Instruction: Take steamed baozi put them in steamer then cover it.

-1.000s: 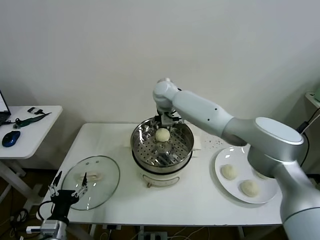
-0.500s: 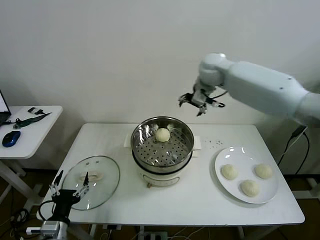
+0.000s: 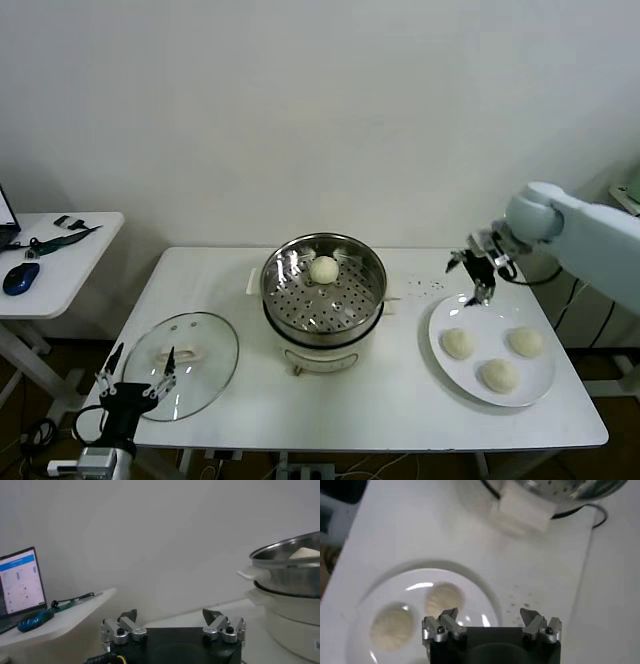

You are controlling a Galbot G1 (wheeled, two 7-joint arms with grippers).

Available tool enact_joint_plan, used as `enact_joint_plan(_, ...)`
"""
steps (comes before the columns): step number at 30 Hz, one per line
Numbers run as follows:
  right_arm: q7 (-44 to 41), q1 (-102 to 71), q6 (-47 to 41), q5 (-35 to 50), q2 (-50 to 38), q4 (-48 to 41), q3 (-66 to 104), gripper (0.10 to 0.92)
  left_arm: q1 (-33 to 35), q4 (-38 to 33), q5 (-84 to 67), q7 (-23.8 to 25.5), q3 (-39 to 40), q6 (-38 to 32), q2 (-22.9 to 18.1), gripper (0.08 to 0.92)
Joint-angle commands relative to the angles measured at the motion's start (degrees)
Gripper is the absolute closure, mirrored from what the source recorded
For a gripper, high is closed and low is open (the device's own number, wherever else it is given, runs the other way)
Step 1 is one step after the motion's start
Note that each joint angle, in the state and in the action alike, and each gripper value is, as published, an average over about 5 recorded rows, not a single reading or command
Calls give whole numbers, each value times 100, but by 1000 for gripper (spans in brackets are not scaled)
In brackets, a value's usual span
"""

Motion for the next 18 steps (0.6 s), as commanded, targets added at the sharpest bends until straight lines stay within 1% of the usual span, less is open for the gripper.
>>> enact_joint_plan(1,-71,-1491,-495,-8,-300,-232,932,203,38,-36,30,-3,-10,8,-18,177)
enact_joint_plan(6,-34,-1602,-391,-232,10,-636,1044,203,65,-21,56,-13,-17,2,-50,177)
enact_joint_plan(18,121,-1663,-263,-333,565,-1211,1336,203,85,75,53,-30,-37,-32,-57,177)
